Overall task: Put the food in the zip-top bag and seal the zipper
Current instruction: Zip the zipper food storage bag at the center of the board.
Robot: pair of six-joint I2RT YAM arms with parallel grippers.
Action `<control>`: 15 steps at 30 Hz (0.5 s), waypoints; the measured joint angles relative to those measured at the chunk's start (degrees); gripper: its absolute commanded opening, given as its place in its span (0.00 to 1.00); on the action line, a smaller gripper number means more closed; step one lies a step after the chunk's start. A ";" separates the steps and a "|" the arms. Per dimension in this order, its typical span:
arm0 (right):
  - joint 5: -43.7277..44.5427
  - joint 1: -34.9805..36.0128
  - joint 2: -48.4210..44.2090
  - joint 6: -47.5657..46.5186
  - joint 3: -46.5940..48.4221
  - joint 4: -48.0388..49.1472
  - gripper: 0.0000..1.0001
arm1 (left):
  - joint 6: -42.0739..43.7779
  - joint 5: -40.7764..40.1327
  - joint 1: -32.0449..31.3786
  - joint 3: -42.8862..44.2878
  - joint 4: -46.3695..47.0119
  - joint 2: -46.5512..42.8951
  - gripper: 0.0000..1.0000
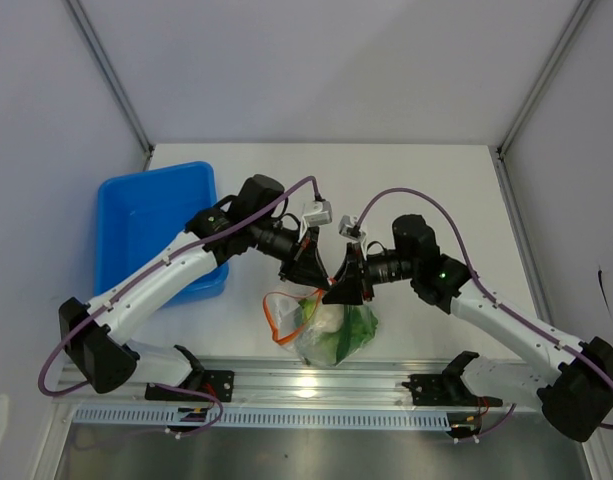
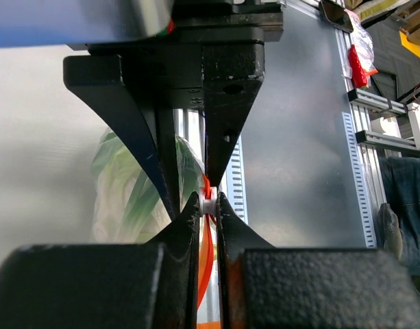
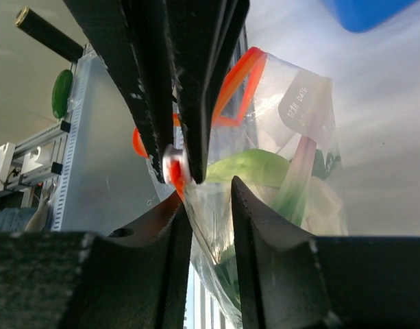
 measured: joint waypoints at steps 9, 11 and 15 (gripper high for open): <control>-1.05 0.57 1.86 -1.29 3.21 -1.62 0.05 | 0.00 0.37 0.26 0.63 -0.55 0.55 0.00; -1.09 0.59 2.27 -1.75 3.58 -1.97 0.00 | -0.11 0.42 0.39 0.74 -0.79 0.59 0.01; -0.96 0.59 2.95 -1.64 3.67 -2.25 0.00 | -0.11 -0.13 0.55 0.76 -1.53 0.72 0.01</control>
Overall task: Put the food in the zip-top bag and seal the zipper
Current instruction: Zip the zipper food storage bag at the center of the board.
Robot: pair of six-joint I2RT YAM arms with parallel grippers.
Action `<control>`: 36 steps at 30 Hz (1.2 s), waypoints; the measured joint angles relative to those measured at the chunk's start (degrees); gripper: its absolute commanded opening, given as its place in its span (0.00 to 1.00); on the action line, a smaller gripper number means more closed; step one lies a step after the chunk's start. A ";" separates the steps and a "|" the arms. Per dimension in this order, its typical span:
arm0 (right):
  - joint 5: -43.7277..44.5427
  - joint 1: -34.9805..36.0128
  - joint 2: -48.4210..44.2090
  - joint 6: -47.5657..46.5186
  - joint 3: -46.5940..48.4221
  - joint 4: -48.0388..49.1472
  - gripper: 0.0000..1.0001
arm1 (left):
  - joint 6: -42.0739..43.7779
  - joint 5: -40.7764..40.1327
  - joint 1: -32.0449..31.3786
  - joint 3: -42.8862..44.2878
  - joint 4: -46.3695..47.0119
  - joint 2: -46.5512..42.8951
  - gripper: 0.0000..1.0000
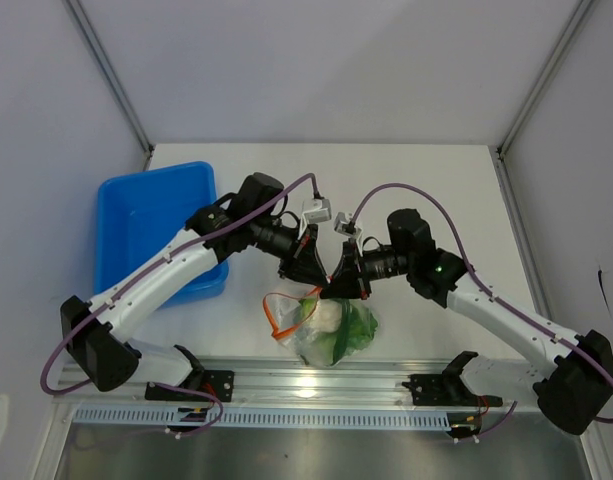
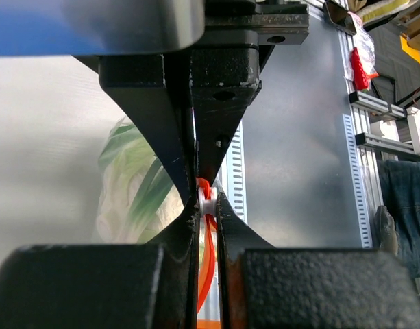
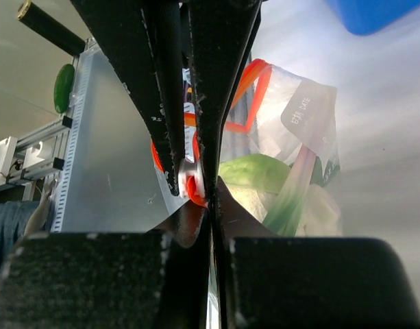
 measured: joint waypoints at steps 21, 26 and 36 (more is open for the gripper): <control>22.25 3.08 -7.45 16.85 -5.18 6.82 0.00 | -3.61 -9.25 0.07 0.57 3.26 -0.70 0.05; 25.66 3.52 -8.44 18.05 -5.18 6.43 0.00 | -3.69 -9.81 0.04 -0.15 4.31 -1.46 0.06; 26.43 0.72 -10.99 18.56 -5.18 3.98 0.00 | -3.50 -12.22 0.02 -4.79 5.95 -3.65 0.04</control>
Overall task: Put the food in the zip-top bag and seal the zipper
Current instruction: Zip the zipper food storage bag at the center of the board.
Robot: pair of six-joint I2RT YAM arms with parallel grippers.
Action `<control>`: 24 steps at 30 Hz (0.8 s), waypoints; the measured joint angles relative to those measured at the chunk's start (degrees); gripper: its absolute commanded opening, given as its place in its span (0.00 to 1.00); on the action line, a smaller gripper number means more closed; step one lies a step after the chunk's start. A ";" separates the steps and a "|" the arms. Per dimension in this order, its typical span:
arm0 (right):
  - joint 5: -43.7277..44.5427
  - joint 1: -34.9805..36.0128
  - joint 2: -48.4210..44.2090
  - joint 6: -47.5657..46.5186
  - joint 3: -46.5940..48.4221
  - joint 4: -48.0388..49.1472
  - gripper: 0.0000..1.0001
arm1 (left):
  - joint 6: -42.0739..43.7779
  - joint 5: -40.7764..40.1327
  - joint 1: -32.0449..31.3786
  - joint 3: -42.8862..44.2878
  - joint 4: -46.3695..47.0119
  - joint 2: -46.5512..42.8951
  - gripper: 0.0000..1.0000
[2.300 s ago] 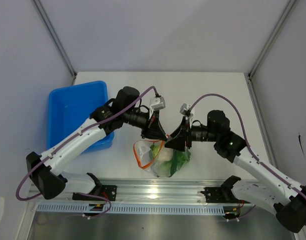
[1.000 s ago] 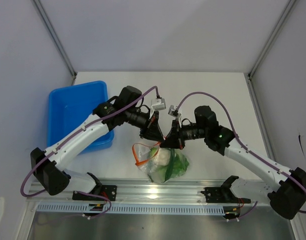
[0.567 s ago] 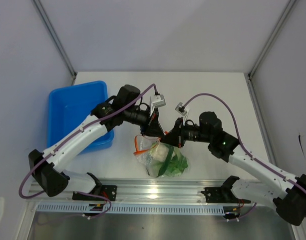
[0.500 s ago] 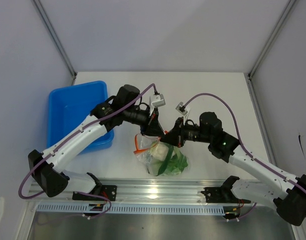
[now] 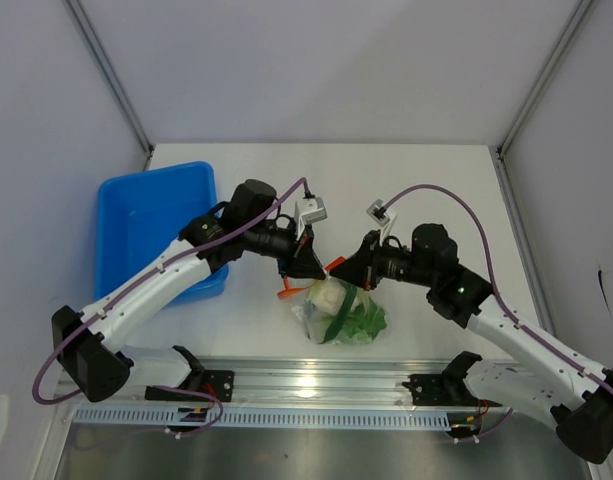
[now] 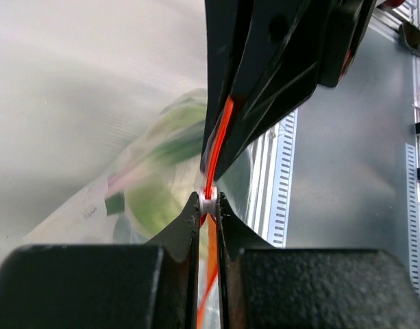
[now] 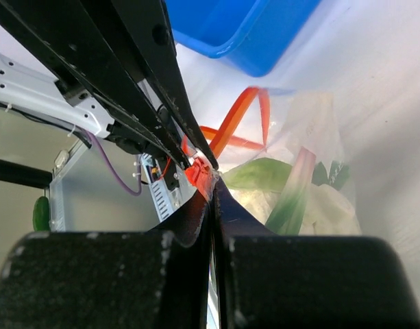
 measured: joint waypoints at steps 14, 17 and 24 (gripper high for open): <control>-5.55 -11.52 -2.97 0.96 0.79 -1.84 0.00 | -0.04 -3.41 0.22 -6.54 0.48 -5.90 0.01; -7.72 -14.88 -2.93 1.09 1.51 -1.81 0.00 | -0.17 -3.98 0.22 -8.13 0.66 -8.37 0.01; -9.31 -20.74 -1.97 2.16 2.10 -0.44 0.00 | -0.87 -4.57 0.22 -12.11 -0.74 -14.64 0.01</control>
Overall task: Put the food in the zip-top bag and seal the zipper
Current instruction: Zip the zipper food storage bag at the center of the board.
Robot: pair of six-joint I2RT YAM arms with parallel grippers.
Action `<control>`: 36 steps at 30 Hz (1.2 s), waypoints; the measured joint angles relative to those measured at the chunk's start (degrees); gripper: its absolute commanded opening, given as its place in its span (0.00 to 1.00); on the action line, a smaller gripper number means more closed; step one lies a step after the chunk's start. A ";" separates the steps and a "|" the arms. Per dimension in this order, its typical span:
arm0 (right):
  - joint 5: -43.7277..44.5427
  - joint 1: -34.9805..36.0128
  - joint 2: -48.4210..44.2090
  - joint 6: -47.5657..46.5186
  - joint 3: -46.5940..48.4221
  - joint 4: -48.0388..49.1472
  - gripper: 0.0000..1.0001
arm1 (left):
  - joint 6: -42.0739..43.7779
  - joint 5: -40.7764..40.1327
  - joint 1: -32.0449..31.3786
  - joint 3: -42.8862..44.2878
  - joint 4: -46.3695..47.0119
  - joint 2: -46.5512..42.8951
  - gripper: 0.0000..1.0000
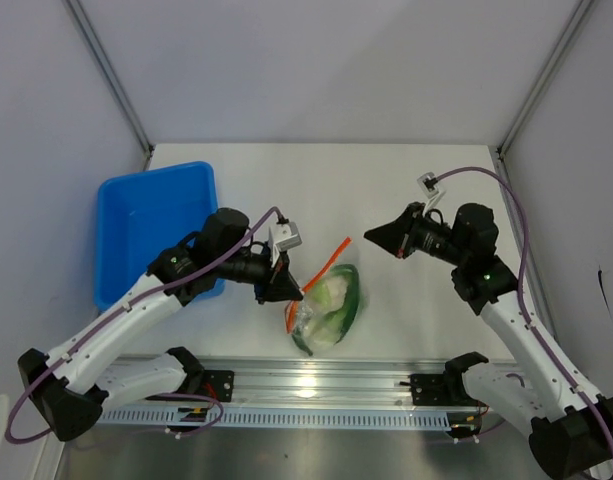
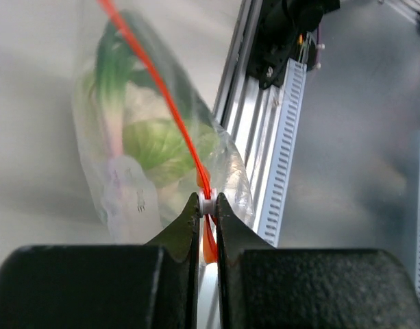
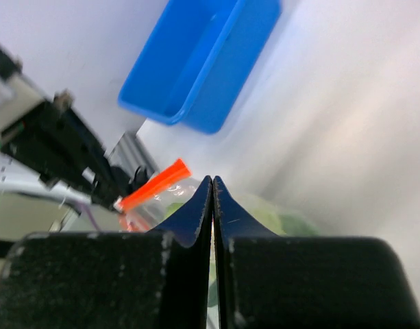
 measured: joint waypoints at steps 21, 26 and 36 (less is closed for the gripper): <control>-11.15 15.04 6.01 -14.21 15.37 -11.50 0.70 | 2.29 4.24 0.00 4.17 -9.60 0.48 0.01; -11.85 19.50 9.35 -21.75 22.10 -20.15 0.70 | 5.44 9.22 0.00 8.39 -11.89 1.92 0.01; -12.04 24.81 18.21 -30.88 24.63 -29.92 0.61 | 5.86 14.01 0.00 7.02 -12.57 2.16 0.01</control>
